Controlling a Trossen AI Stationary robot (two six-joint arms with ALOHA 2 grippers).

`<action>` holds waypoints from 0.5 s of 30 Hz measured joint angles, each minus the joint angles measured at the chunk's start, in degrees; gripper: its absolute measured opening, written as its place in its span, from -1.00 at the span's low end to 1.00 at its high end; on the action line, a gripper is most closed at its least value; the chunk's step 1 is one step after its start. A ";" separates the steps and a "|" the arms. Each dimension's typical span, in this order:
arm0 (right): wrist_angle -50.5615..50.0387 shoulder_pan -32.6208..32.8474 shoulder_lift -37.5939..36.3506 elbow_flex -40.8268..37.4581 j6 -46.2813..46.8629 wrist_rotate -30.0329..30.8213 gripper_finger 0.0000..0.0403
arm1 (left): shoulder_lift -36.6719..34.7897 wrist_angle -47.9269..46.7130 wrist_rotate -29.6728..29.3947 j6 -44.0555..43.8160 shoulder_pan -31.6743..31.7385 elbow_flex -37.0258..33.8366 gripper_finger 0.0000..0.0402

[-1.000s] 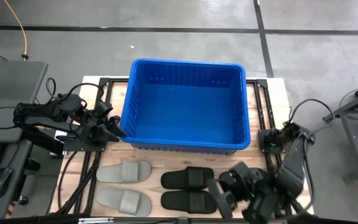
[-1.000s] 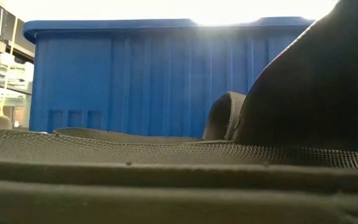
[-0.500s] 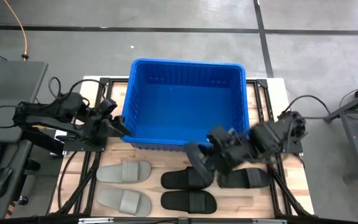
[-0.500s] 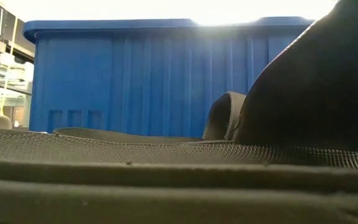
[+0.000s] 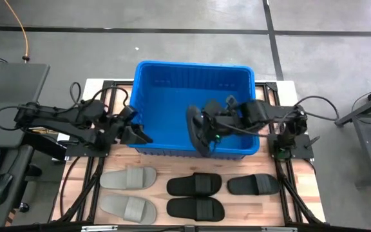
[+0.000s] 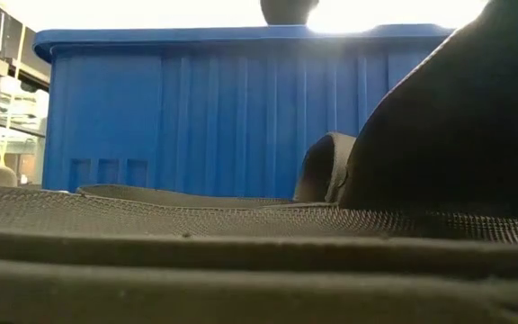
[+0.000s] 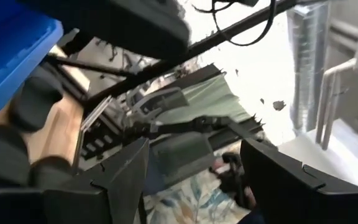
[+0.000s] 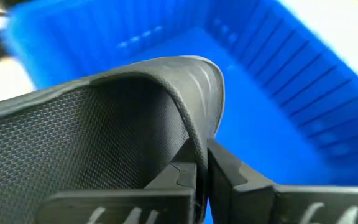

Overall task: Pick and place slides into bin
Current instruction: Put the bottom right black slide into the blue bin

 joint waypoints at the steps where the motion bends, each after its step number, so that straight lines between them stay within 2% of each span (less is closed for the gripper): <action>1: 0.00 -0.60 0.65 0.00 -2.55 0.65 -1.00 | 0.79 1.66 -0.40 -0.81 0.00 0.00 0.25; 5: 0.47 -2.07 3.99 0.00 -11.34 2.99 -1.00 | 3.28 6.74 -3.43 -2.21 0.00 0.02 0.25; 10: 4.77 -2.14 7.57 -0.07 -20.18 7.17 -1.00 | 6.62 6.14 -6.50 -2.34 0.00 -0.02 0.25; 15: 9.88 -0.35 8.09 -0.07 -26.70 12.27 -1.00 | 10.24 6.11 -6.55 -2.87 0.00 -0.02 0.25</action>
